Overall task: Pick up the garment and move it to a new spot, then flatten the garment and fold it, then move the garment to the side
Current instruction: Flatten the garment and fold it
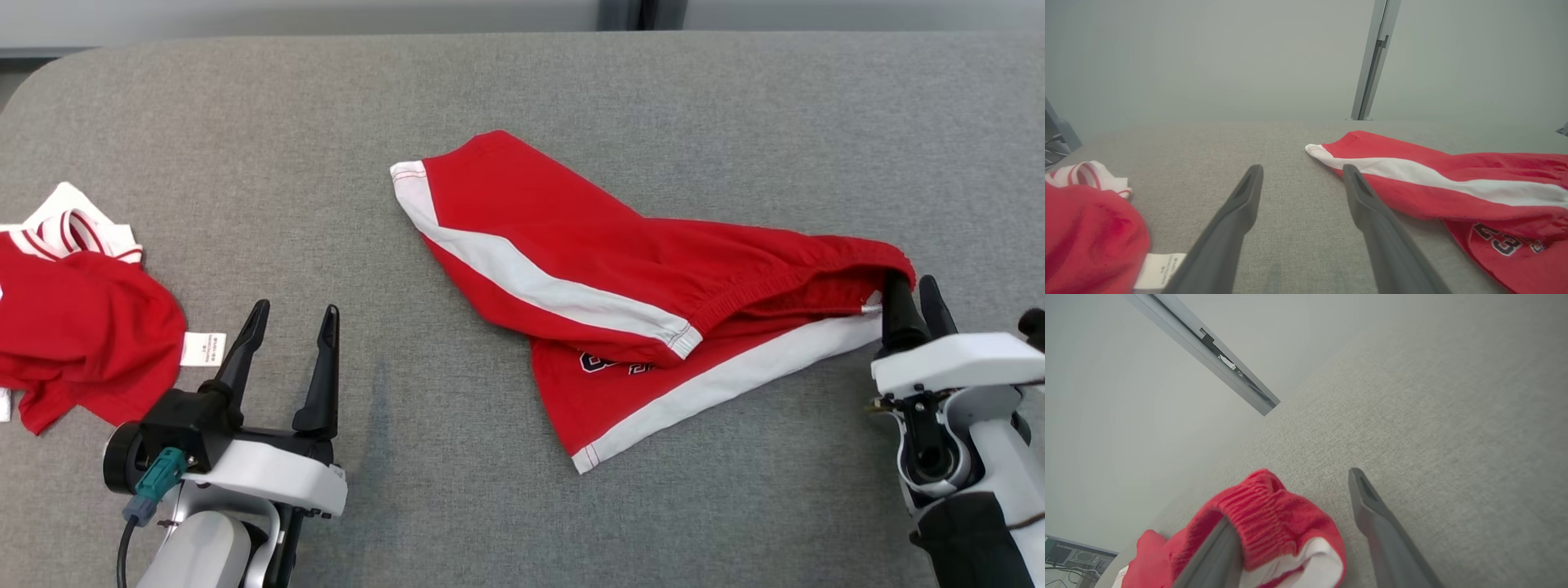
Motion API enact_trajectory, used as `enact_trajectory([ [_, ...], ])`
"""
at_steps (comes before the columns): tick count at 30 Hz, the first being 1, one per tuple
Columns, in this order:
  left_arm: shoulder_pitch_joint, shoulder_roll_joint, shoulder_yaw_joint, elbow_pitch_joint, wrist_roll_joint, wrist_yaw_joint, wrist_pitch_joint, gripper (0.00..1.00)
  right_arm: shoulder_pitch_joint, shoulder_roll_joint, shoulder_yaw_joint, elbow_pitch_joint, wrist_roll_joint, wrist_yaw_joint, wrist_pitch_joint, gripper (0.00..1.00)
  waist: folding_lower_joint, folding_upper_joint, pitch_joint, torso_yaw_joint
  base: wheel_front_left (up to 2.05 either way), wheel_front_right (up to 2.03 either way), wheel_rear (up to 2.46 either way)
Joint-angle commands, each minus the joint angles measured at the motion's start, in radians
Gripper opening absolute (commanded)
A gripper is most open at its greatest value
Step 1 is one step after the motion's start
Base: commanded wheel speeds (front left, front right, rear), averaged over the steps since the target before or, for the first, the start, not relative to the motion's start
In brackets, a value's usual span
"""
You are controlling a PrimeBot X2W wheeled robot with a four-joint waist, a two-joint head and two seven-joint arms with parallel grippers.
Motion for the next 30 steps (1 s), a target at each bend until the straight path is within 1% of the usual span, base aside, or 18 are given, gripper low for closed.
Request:
enact_trajectory([
  [1, 0.007, 0.003, 0.007, -0.001, 0.008, 0.002, -0.005, 1.00, 0.030, -0.016, 0.005, -0.026, 0.019, 0.000, -0.019, 1.00, 0.0000, 0.0000, -0.010, -0.007, 0.00, 0.00, 0.00],
  [3, 0.015, 0.003, 0.009, -0.004, 0.013, 0.003, -0.005, 1.00, 0.064, -0.027, 0.016, -0.064, 0.034, 0.000, -0.036, 1.00, 0.0000, 0.0000, -0.021, -0.014, 0.00, 0.00, 0.00],
  [8, 0.039, 0.008, 0.012, -0.010, 0.019, 0.010, -0.005, 1.00, 0.171, -0.049, 0.043, -0.164, 0.022, 0.000, -0.063, 1.00, 0.0000, 0.0000, -0.053, -0.032, 0.00, 0.00, 0.00],
  [12, 0.052, 0.014, 0.010, -0.016, 0.021, 0.017, -0.003, 1.00, 0.226, -0.045, 0.036, -0.198, 0.039, 0.000, -0.065, 1.00, 0.0000, 0.0000, -0.067, -0.042, 0.00, 0.00, 0.00],
  [15, 0.058, 0.019, 0.009, -0.023, 0.019, 0.019, 0.003, 1.00, 0.256, -0.047, 0.032, -0.206, 0.043, 0.000, -0.039, 1.00, 0.0000, 0.0000, -0.075, -0.049, 0.00, 0.00, 0.00],
  [18, 0.062, 0.020, 0.003, -0.027, 0.018, 0.021, 0.010, 1.00, 0.279, -0.073, 0.051, -0.195, -0.007, 0.000, -0.001, 1.00, 0.0000, 0.0000, -0.082, -0.051, 0.00, 0.00, 0.00],
  [22, 0.068, 0.019, -0.003, -0.028, 0.015, 0.024, 0.018, 1.00, 0.302, -0.073, 0.058, -0.212, -0.047, 0.000, 0.036, 1.00, 0.0000, 0.0000, -0.092, -0.049, 0.00, 0.00, 0.00],
  [26, 0.081, 0.021, -0.006, -0.032, 0.009, 0.031, 0.021, 1.00, 0.350, -0.055, 0.061, -0.265, -0.080, 0.000, 0.084, 1.00, 0.0000, 0.0000, -0.103, -0.050, 0.00, 0.00, 0.00],
  [28, 0.083, 0.022, -0.006, -0.035, 0.007, 0.035, 0.024, 1.00, 0.372, -0.051, 0.062, -0.298, -0.105, 0.000, 0.094, 1.00, 0.0000, 0.0000, -0.106, -0.051, 0.00, 0.00, 0.00],
  [30, 0.091, 0.023, -0.008, -0.038, 0.006, 0.037, 0.025, 1.00, 0.396, -0.056, 0.059, -0.340, -0.152, 0.000, 0.081, 1.00, 0.0000, 0.0000, -0.111, -0.052, 0.00, 0.00, 0.00],
])
